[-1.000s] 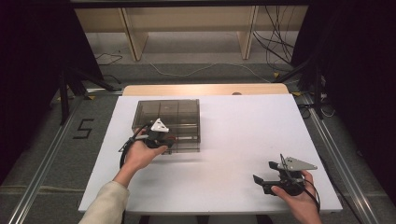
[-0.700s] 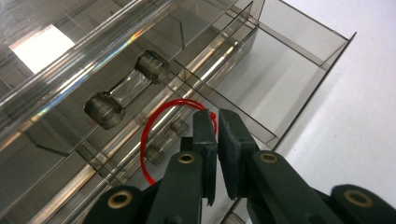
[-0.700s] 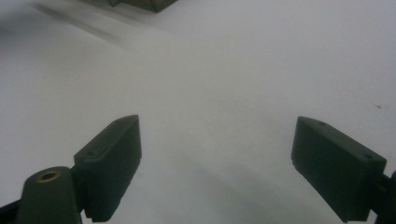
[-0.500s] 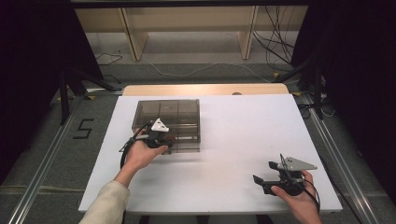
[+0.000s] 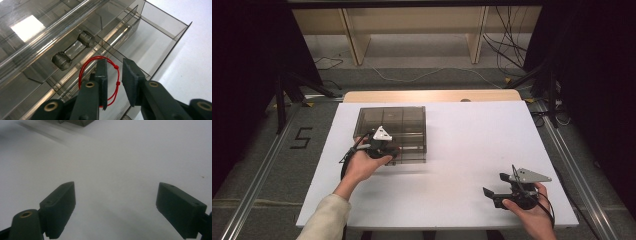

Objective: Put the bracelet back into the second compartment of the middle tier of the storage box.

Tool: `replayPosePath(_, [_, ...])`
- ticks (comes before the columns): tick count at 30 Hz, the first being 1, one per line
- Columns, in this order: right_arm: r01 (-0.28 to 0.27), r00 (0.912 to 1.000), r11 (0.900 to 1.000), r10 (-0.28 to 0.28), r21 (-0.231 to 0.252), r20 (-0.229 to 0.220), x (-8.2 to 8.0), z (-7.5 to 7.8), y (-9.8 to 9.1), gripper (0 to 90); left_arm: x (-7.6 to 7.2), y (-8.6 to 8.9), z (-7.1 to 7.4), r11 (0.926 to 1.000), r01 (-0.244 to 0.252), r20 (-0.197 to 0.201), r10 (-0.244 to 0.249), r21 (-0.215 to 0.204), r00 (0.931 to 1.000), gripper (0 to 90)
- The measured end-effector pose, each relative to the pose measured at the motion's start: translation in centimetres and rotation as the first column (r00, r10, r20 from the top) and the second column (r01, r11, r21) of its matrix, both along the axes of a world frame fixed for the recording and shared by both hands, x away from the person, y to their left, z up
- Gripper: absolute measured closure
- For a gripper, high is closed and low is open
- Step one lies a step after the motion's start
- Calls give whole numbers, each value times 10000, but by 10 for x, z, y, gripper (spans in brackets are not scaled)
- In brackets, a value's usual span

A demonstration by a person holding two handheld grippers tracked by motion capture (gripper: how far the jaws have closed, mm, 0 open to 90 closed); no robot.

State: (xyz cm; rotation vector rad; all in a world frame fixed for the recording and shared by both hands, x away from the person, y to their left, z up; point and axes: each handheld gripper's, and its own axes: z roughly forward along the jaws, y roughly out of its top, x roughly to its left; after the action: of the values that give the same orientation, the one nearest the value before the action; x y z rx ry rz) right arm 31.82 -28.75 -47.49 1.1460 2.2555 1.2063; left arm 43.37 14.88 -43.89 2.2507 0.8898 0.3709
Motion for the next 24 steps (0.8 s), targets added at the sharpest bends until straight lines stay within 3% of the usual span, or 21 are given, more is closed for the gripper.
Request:
replayPosePath(11, [4,10000,10000,-4,48,17,0,0,0,170,-11,-1,14,9999,6,334,0,-173,9994,579])
replayPosePath(17, [7,10000,10000,-7,52,26,-1,0,0,170,-16,1,21,9986,-267,326,282,-457,9991,434])
replayPosePath(24, [22,10000,10000,-22,60,31,-1,0,0,170,-19,5,24,9968,-471,453,500,-644,9977,326])
